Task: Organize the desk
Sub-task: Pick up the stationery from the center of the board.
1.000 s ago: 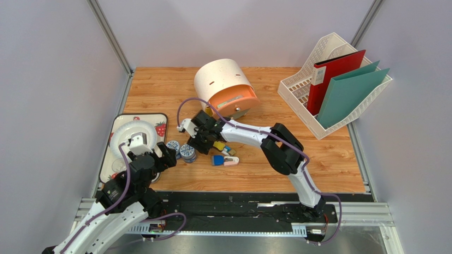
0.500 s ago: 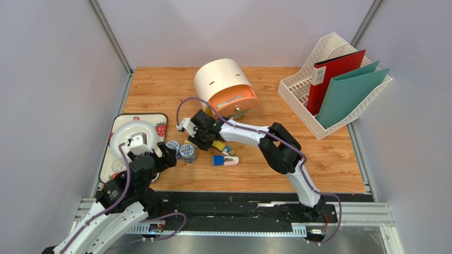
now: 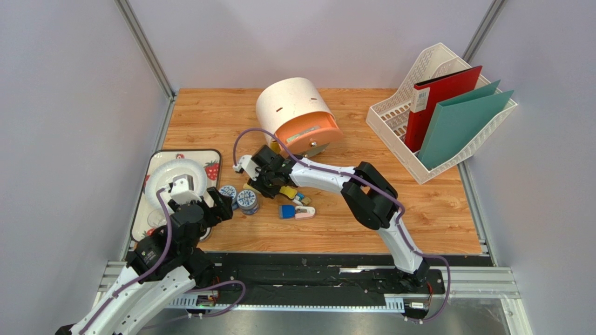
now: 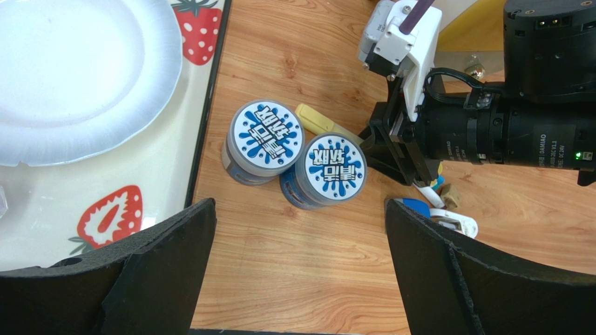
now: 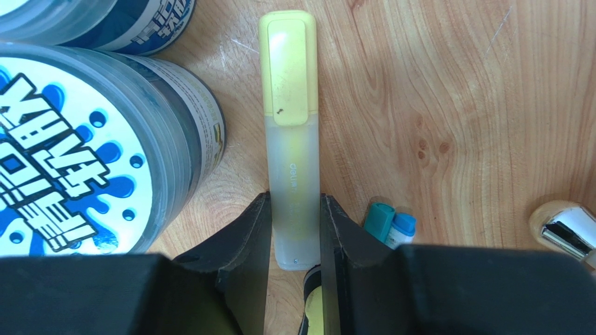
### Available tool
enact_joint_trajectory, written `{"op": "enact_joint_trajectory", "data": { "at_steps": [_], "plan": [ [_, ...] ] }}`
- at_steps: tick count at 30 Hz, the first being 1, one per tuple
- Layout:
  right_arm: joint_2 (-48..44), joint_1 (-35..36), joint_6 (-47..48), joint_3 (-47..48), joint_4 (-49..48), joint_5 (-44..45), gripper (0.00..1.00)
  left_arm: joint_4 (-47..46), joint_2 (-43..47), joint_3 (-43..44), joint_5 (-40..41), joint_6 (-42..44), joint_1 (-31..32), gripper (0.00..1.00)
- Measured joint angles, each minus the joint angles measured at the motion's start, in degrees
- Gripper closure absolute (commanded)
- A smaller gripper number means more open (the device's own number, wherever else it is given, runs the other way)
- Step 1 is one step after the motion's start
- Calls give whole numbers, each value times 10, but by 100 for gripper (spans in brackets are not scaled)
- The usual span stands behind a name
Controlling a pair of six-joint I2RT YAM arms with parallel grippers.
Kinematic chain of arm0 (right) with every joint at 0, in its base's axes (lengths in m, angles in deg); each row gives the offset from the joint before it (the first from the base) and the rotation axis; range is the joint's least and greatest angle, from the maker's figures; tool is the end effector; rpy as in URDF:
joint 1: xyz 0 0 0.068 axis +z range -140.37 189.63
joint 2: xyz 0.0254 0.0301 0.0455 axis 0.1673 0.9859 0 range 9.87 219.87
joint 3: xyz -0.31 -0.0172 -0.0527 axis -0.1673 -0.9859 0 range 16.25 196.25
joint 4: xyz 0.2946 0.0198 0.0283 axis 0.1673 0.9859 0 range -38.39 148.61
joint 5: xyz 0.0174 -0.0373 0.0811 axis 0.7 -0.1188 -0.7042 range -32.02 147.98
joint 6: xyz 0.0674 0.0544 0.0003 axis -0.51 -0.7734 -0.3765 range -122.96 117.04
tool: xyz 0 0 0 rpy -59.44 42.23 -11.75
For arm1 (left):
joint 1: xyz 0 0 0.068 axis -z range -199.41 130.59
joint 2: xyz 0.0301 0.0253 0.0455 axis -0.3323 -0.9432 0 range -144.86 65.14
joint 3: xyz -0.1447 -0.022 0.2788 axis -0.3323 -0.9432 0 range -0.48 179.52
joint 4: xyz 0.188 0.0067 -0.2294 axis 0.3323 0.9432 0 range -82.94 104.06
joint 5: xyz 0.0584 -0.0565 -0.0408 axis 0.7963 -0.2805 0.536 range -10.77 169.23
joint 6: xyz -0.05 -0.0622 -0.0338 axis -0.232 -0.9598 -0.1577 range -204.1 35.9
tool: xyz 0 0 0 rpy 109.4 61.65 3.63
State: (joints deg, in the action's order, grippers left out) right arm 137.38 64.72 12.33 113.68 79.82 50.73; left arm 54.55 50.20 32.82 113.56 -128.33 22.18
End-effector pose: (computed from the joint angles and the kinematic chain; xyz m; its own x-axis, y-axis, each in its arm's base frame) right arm 0.3127 0.4650 0.1402 -0.2450 -0.8083 -0.5354 -0.9497 0.3111 -0.0351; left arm 0.0975 -0.0288 0.2718 -0.3862 -0.4275 -0.8174 -0.1251 0.9022 -0.4127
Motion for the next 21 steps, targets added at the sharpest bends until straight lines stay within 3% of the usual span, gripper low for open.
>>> {"op": "enact_joint_trajectory", "data": {
  "at_steps": [21],
  "plan": [
    [-26,-1,-24,-1,5,58,100,3,0,0,0,0,0,1]
  ]
}}
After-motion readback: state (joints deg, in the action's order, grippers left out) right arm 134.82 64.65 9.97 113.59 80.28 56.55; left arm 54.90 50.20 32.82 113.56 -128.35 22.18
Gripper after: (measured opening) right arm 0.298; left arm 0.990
